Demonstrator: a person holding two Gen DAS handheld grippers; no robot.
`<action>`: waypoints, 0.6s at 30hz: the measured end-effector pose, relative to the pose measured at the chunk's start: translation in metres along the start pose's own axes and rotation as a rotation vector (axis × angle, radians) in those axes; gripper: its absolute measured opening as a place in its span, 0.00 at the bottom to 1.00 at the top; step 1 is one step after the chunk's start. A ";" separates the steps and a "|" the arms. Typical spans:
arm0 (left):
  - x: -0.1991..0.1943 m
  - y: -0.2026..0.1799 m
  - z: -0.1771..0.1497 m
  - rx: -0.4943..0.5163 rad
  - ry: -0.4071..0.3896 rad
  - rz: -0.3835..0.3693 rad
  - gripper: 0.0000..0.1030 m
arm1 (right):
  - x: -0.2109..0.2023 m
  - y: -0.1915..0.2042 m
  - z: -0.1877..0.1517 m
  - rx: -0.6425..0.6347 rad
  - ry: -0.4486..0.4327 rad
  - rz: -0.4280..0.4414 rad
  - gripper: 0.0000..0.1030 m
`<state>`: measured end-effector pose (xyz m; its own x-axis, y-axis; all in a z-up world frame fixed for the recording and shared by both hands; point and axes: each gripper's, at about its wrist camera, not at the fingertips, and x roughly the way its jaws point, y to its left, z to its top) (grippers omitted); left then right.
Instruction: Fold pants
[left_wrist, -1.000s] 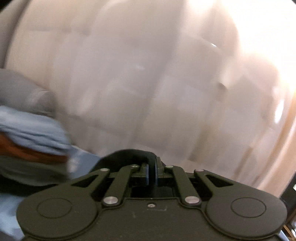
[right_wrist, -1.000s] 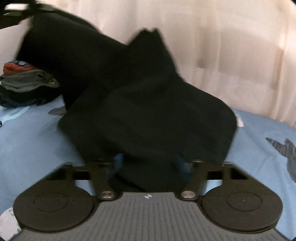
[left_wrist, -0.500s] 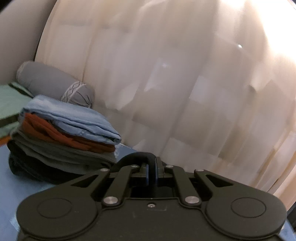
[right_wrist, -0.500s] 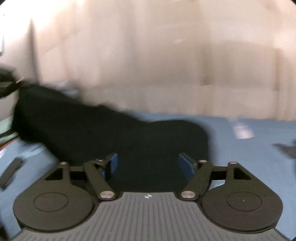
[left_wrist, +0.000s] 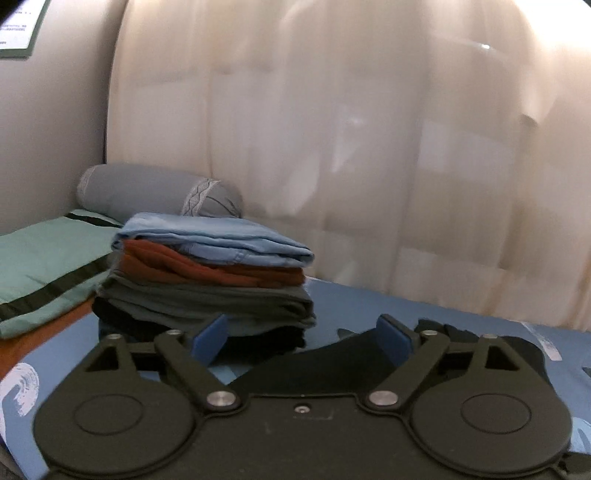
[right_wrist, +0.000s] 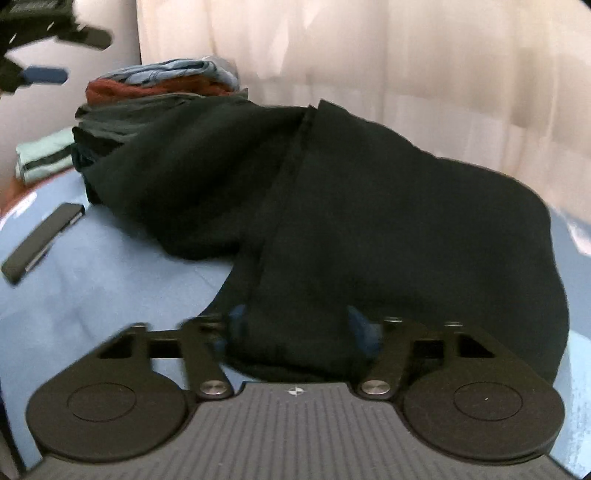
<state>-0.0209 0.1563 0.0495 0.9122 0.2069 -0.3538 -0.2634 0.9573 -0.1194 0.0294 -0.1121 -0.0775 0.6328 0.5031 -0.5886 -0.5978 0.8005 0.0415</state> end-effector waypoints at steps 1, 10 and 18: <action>-0.001 -0.001 0.000 -0.006 0.016 -0.047 1.00 | -0.001 -0.002 0.001 -0.006 0.001 -0.020 0.29; 0.029 -0.057 -0.057 -0.034 0.341 -0.459 1.00 | -0.059 -0.077 0.036 0.086 -0.223 -0.234 0.21; 0.065 -0.081 -0.087 -0.030 0.426 -0.445 1.00 | -0.133 -0.287 0.016 0.464 -0.225 -0.788 0.24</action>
<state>0.0327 0.0743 -0.0448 0.7325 -0.3157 -0.6032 0.0992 0.9260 -0.3642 0.1247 -0.4034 0.0012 0.8807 -0.2267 -0.4160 0.2684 0.9623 0.0438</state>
